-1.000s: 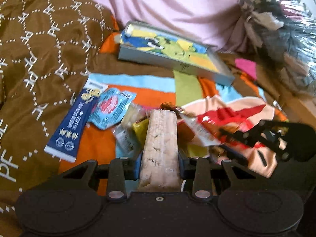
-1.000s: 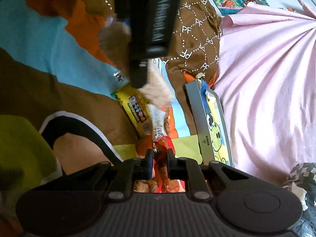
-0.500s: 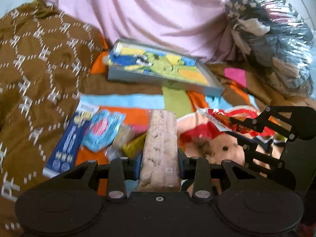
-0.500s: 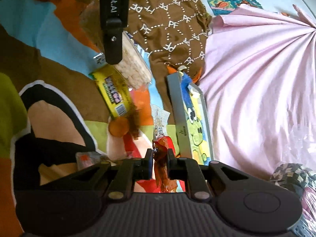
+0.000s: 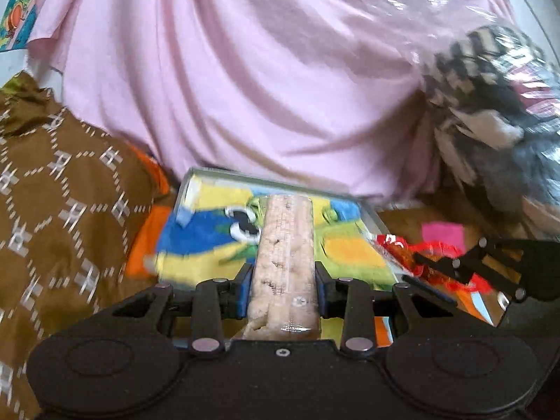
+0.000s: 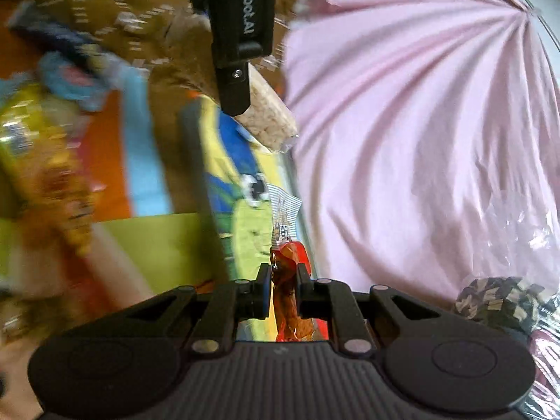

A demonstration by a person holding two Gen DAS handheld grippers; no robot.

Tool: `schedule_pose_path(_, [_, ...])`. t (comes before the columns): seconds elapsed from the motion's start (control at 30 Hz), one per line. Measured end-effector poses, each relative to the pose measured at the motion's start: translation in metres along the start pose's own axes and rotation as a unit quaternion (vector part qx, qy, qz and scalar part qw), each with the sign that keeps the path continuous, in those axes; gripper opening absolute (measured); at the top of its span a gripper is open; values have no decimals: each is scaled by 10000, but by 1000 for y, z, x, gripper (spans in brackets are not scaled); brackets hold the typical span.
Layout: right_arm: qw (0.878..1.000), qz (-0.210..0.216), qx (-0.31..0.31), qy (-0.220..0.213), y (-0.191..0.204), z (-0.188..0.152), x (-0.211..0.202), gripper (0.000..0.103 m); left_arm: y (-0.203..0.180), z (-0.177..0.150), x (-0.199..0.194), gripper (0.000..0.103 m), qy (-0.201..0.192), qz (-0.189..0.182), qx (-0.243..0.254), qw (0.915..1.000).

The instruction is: Organize snacks

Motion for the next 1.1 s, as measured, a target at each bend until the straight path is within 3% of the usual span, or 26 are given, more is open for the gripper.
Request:
schedule_pose_path(0.13, [9995, -25, 311, 35, -16, -2, 47, 15, 8, 18, 46, 37, 114, 163, -134, 9997])
schedule_pose_path(0.33, [9968, 222, 735, 221, -14, -5, 102, 15, 23, 18, 106, 37, 425, 417, -106, 9982])
schedule_pose_path(0.7, [9858, 779, 1398, 506, 4, -9, 142, 18, 40, -14, 154, 37, 1019, 641, -98, 9927])
schedule_pose_path(0.8, [9805, 917, 1656, 527, 3, -8, 144, 28, 43, -17, 153, 38, 1055, 669, -173, 9920])
schedule_pose_path(0.87, [9767, 1010, 1825, 502, 2, -6, 141, 42, 46, -17, 150, 38, 1050, 683, -273, 9917])
schedule_pose_path(1.1, [9709, 969, 2165, 334, -10, 1, 128, 75, 53, -10, 131, 56, 973, 788, -432, 9912])
Point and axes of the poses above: each gripper's, at about its wrist camera, not at the fingertips, and x roughly the way its jaws point, y to its left, z to its top, the point moved 9 cm from there along x, roughly the way its jaws point, and after that the axes turned 4 degrees about -y, right-handed, at the moved point
